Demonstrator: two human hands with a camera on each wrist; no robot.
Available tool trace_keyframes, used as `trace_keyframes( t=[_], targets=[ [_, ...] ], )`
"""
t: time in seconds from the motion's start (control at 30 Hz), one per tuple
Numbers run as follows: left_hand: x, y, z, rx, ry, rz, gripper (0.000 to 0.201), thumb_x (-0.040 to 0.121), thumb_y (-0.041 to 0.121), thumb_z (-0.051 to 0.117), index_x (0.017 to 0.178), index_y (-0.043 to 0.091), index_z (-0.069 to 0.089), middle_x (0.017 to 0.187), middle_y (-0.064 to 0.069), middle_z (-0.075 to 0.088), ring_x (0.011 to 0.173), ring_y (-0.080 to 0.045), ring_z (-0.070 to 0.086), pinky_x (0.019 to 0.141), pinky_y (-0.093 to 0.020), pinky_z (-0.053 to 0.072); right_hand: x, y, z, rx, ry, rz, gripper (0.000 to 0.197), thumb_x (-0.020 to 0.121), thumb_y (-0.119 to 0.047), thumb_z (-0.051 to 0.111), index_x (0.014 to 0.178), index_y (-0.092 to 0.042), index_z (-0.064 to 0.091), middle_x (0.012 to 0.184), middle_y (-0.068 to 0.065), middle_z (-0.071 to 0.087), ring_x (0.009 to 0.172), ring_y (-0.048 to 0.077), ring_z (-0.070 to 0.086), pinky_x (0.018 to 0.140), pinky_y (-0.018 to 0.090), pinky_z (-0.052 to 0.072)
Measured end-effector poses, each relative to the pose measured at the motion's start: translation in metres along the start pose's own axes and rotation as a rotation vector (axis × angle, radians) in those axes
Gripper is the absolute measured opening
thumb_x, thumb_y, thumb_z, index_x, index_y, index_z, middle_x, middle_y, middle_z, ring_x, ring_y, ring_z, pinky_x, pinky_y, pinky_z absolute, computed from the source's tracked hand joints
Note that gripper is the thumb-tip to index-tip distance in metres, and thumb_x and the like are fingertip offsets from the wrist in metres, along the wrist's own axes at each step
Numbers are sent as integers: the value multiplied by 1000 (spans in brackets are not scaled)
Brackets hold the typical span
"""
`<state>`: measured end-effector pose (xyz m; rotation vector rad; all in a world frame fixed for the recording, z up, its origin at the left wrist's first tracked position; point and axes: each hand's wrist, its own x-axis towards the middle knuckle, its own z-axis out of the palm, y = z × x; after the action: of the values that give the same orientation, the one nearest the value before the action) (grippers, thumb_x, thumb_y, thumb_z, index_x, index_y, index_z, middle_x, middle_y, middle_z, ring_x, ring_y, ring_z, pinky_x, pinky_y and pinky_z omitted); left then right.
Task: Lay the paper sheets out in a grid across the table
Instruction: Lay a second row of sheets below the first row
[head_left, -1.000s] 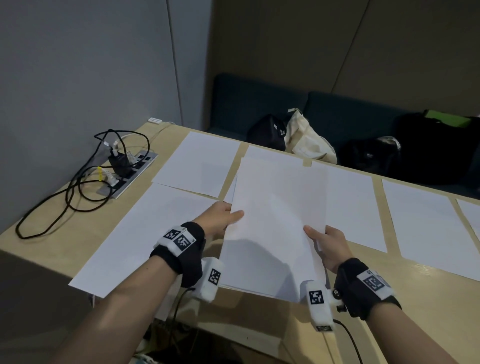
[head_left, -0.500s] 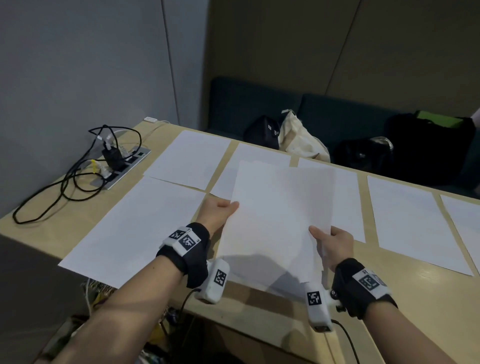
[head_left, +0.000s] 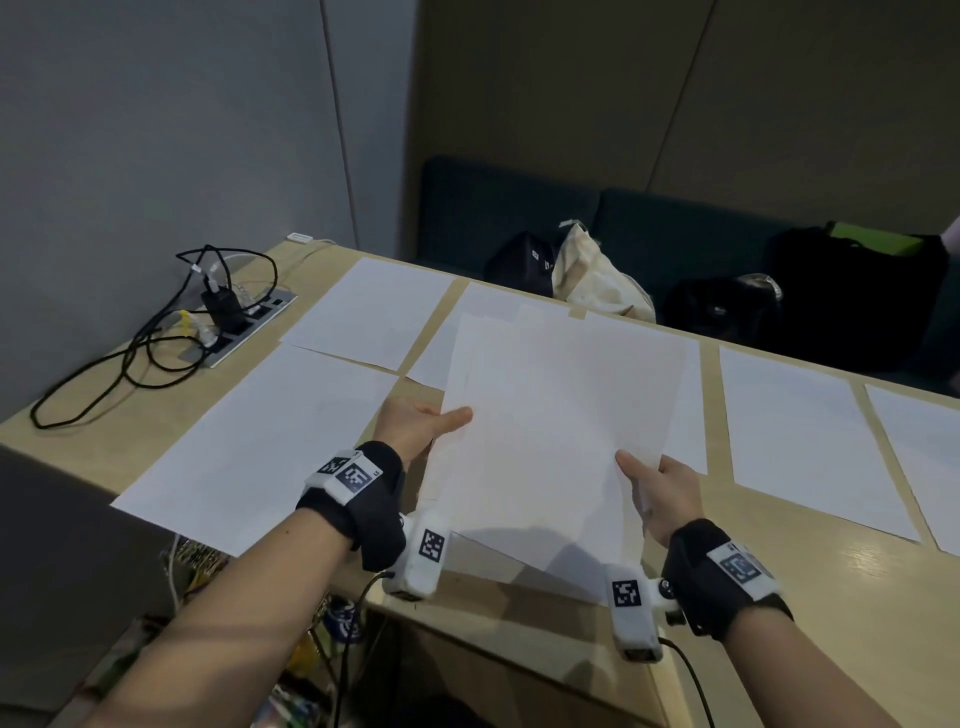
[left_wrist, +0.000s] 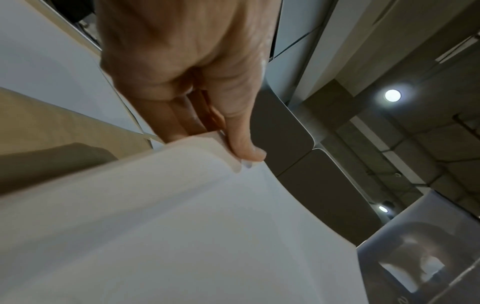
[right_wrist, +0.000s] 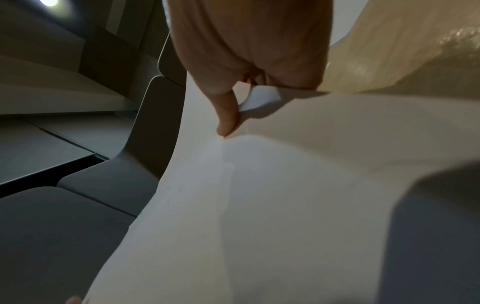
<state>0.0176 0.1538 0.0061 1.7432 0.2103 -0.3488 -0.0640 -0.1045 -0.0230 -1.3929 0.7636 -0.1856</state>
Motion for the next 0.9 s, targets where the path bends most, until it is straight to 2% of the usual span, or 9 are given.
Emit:
trace_keyframes(
  t=[0.07, 0.13, 0.3, 0.37, 0.43, 0.5, 0.6, 0.73, 0.9],
  targets=[
    [1, -4, -3, -30, -38, -32, 31, 80, 27, 72, 63, 4, 60, 66, -9, 63, 64, -25, 52, 61, -29, 41, 1, 0, 0, -31, 17, -4, 12, 85, -7, 63, 96, -2, 61, 55, -5, 63, 42, 2, 56, 42, 13, 44],
    [2, -7, -7, -42, -94, -64, 25, 86, 23, 65, 79, -1, 66, 83, -18, 59, 68, -26, 53, 63, -32, 44, 1, 0, 1, -61, 23, -12, 6, 86, -7, 62, 83, -5, 58, 45, -6, 54, 35, 6, 49, 32, 10, 36],
    [10, -25, -26, 31, -52, -151, 16, 86, 15, 66, 93, 1, 62, 87, -13, 63, 63, -17, 59, 47, -22, 51, 2, 4, -6, -36, 33, 10, 15, 86, -4, 61, 72, -8, 55, 84, 11, 60, 72, 23, 58, 60, 24, 47],
    [13, -31, -35, 35, -6, -170, 28, 81, 16, 72, 101, 0, 62, 90, -13, 65, 65, -17, 60, 48, -22, 48, 1, 5, -10, -16, 24, 33, 3, 86, -2, 61, 85, 1, 60, 96, 16, 64, 93, 31, 61, 77, 35, 52],
    [14, -36, -39, 38, 31, -182, 26, 77, 14, 75, 94, -1, 63, 83, -13, 66, 63, -19, 58, 50, -22, 48, 0, 6, -14, -8, 29, 37, 25, 86, -1, 60, 108, 11, 58, 115, 23, 63, 105, 36, 60, 93, 44, 49],
    [14, -41, -42, 86, 63, -177, 22, 74, 10, 78, 67, 2, 59, 59, -6, 61, 54, -21, 51, 52, -23, 42, -1, 6, -19, 8, 24, 36, 28, 86, 1, 58, 112, 13, 56, 123, 26, 59, 104, 37, 61, 94, 45, 47],
    [14, -50, -48, 220, 105, -191, 49, 72, 14, 79, 47, 11, 38, 41, -1, 42, 46, -21, 38, 49, -24, 31, -2, 4, -29, 27, 46, 52, 3, 86, 1, 58, 85, -1, 59, 125, 26, 58, 94, 33, 60, 90, 42, 48],
    [10, -52, -47, 158, 47, -210, 34, 74, 16, 78, 57, 7, 50, 51, -4, 56, 48, -19, 49, 43, -20, 40, -4, 8, -37, -19, 31, 90, 29, 86, 0, 59, 112, 12, 56, 123, 27, 59, 96, 34, 60, 90, 43, 47],
    [-1, -30, -27, -70, -309, -220, 10, 87, 19, 64, 85, 10, 62, 75, 0, 72, 58, -7, 68, 52, -19, 54, -22, 16, -13, -108, -110, 178, 34, 86, -3, 60, 116, 12, 55, 117, 23, 63, 101, 34, 62, 92, 42, 48]
  ],
)
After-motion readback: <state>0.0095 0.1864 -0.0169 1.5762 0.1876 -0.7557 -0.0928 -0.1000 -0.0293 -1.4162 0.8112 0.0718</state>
